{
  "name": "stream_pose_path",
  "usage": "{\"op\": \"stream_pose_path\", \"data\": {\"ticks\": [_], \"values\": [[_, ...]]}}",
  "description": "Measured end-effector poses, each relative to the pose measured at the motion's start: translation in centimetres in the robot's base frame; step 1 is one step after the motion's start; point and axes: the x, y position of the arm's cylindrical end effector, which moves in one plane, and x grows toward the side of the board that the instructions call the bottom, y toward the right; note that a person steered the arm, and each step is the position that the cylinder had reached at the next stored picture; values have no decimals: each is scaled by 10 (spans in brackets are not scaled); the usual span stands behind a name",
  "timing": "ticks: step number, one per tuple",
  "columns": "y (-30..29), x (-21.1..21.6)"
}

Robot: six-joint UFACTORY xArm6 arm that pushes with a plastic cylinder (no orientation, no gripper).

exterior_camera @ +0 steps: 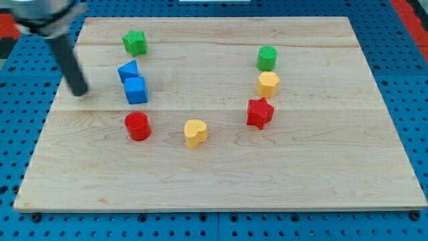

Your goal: Move blue cube above to the red circle

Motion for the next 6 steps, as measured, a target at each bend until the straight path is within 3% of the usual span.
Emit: {"op": "stream_pose_path", "data": {"ticks": [1, 2, 4, 5, 6], "values": [[41, -24], [79, -18], [89, -15], [102, -40], [113, -38]]}}
